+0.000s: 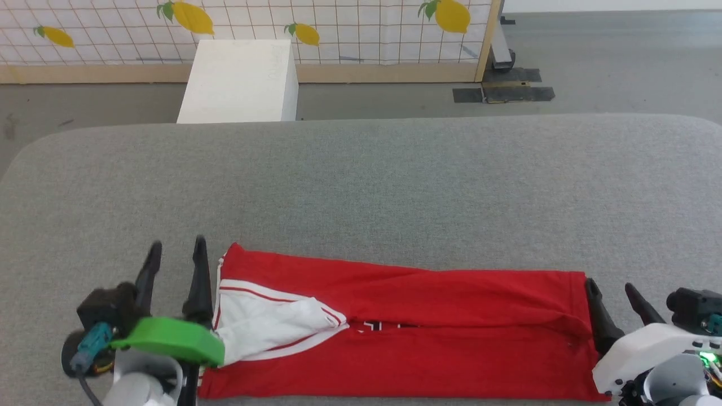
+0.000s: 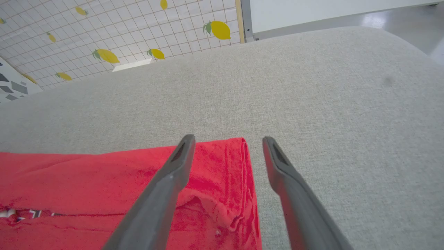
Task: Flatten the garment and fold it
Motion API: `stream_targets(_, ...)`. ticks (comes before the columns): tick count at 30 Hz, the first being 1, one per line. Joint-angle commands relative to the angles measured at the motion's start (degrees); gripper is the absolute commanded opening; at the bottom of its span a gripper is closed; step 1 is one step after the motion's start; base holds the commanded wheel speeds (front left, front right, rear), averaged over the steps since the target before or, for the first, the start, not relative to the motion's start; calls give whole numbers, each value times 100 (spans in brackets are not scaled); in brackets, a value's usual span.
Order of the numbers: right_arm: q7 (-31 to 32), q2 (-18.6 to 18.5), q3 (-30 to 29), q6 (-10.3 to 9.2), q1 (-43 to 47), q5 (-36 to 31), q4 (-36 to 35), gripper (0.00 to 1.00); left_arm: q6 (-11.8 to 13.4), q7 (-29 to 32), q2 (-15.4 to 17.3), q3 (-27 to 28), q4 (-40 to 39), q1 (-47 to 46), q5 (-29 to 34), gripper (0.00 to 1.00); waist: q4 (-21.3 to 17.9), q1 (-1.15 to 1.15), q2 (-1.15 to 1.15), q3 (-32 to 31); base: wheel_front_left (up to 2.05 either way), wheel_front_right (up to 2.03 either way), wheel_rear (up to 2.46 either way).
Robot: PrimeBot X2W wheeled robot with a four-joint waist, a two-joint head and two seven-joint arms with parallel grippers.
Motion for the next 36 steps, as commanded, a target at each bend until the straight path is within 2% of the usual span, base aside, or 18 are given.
stream_targets(1, -80, 9, -27, -9, -85, 83, 105, 100, -37, -41, -131, 110, -20, -116, 215, 100, -11, 0, 0, -10, 0, 0, 0)
stream_targets(6, 97, 10, -136, -9, -287, 403, 682, 100, -243, -42, -517, 537, 22, -190, 834, 100, -60, 0, 0, -30, 0, 0, 0)
stream_targets(12, 1020, 11, -212, -9, -669, 336, 1420, 100, -464, -43, -889, 873, 70, -143, 1349, 100, -125, 0, 0, -27, 0, 0, 0)
stream_targets(21, 2358, 11, -87, -9, -979, -89, 1785, 100, -825, -43, -1227, 1189, 185, -174, 1712, 100, -92, 0, 0, 38, 0, 0, 0)
stream_targets(22, 2493, 11, -59, -9, -995, -94, 1806, 93, -859, -43, -1253, 1221, 200, -181, 1744, 100, -87, 0, 0, 50, 0, 0, 0)
stream_targets(23, 2588, 11, -42, -9, -1003, -95, 1819, 49, -885, -43, -1270, 1244, 213, -187, 1767, 100, -84, 0, 0, 60, 0, 0, 0)
stream_targets(24, 2690, 11, -25, -9, -1011, -101, 1824, 27, -917, -43, -1291, 1274, 229, -195, 1795, 100, -81, 0, 0, 71, 0, 0, 0)
stream_targets(26, 2788, 11, -3, -9, -1020, -92, 1794, 0, -970, -43, -1321, 1325, 274, -201, 1839, 100, -79, 0, 0, 87, 0, 0, 0)
stream_targets(31, 2807, 11, -90, -9, -986, -122, 1647, 0, -1051, -43, -1402, 1428, 340, -198, 1921, 100, -93, 0, 0, 108, 0, 0, 0)
stream_targets(36, 2482, 11, -564, -9, -997, -661, 1367, 0, -1119, -43, -1469, 1523, 365, -206, 1978, 100, -114, 0, 0, 138, 0, 0, 0)
